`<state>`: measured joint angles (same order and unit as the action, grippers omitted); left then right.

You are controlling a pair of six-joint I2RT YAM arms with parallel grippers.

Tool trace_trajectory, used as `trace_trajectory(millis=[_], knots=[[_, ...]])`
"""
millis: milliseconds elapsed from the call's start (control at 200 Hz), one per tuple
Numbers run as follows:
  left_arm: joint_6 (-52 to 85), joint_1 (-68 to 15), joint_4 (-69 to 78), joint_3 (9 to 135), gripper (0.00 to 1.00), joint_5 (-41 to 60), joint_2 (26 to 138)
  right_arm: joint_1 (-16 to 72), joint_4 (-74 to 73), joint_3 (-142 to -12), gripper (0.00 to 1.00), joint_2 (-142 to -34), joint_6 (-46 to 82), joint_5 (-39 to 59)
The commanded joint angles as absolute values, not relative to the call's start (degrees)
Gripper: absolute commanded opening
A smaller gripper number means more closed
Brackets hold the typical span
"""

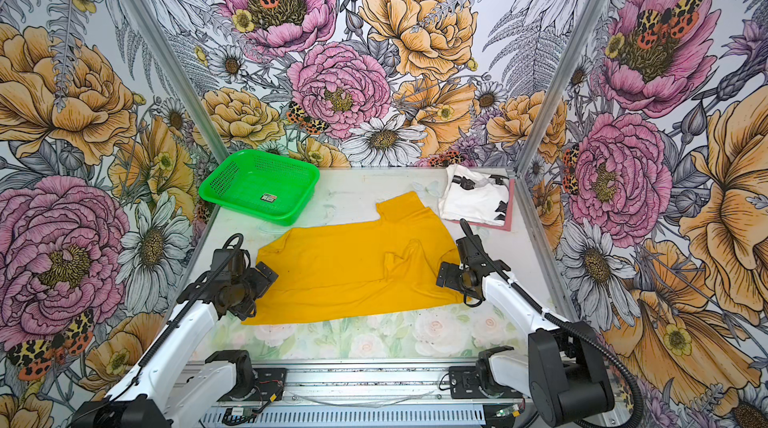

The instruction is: Fold and stack the t-shirts

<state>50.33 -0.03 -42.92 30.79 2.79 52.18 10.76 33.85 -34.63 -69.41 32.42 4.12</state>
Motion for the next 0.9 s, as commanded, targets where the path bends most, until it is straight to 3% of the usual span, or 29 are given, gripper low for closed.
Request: trace_trajectory(millis=[0,340,520,675,806,896], knots=[[52.2,-1.0,-41.9,31.4,0.99,2.4,51.2,10.3,33.7,-33.6,0.92,-69.3,33.6,4.1],[47.4,-1.3,-38.2,33.8,0.99,4.8,52.5,10.5,34.1,-32.1,0.91,-67.2,36.6,2.0],[37.6,-1.2,-35.2,40.7,0.99,9.7,63.5,10.5,34.3,-38.9,0.97,-66.0,31.0,2.6],[33.4,-1.0,-34.6,45.6,0.99,9.5,71.4,10.2,33.9,-50.5,0.96,-75.0,22.7,7.4],[30.4,-1.2,-33.8,49.2,0.99,4.0,74.8,10.1,34.2,-61.4,0.88,-86.4,18.5,10.3],[29.1,-1.2,-33.7,51.4,0.91,-0.9,78.1,10.1,34.2,-68.2,0.84,-93.4,17.7,12.0]])
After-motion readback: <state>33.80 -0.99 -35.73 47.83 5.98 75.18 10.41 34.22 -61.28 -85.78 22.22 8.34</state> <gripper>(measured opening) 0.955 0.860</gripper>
